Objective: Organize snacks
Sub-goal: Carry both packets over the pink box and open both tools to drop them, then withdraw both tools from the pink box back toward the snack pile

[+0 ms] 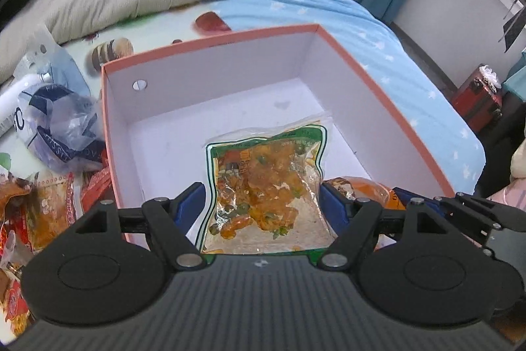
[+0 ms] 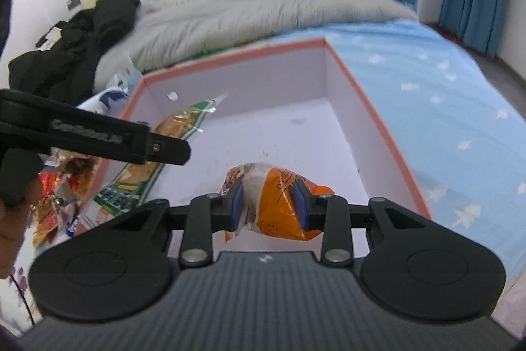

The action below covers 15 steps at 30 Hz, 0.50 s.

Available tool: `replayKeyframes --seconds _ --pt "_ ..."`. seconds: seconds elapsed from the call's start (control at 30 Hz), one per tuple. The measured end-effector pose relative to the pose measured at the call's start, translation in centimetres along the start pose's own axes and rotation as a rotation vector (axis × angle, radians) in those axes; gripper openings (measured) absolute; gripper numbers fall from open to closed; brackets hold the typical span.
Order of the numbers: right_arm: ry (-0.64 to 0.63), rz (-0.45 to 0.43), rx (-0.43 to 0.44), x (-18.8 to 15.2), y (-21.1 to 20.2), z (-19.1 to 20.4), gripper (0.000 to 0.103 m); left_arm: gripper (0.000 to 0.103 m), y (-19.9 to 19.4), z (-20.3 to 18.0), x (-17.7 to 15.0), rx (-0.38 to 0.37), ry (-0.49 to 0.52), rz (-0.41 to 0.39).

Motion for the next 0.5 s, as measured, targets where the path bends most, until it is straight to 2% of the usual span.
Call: replayKeyframes --seconds 0.07,0.13,0.17,0.3,0.5 --pt "-0.01 0.012 -0.014 -0.2 0.4 -0.1 0.036 0.08 0.2 0.0 0.0 -0.002 0.003 0.005" --pt "-0.017 0.018 -0.019 -0.4 0.5 -0.1 0.037 0.089 0.2 0.0 0.0 -0.005 0.008 0.012" --pt "-0.013 0.019 -0.017 -0.6 0.5 -0.1 0.038 0.091 0.1 0.0 -0.2 -0.01 0.008 0.016" --pt "0.003 0.023 -0.024 -0.6 0.7 -0.4 0.057 0.092 0.0 0.3 -0.6 -0.024 -0.011 0.02" --pt "0.02 0.01 -0.011 -1.1 0.3 -0.8 0.058 0.092 -2.0 0.2 -1.5 -0.035 0.003 -0.05"
Point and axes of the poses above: each gripper's, at about its wrist camera, not at the fingertips, and y roughly the way its jaws point, z to its left, x to its top, the point moved 1 cm from there along y, roughly the way its jaws point, and after that the axes turned 4 degrees about x, right-handed, at the moved point
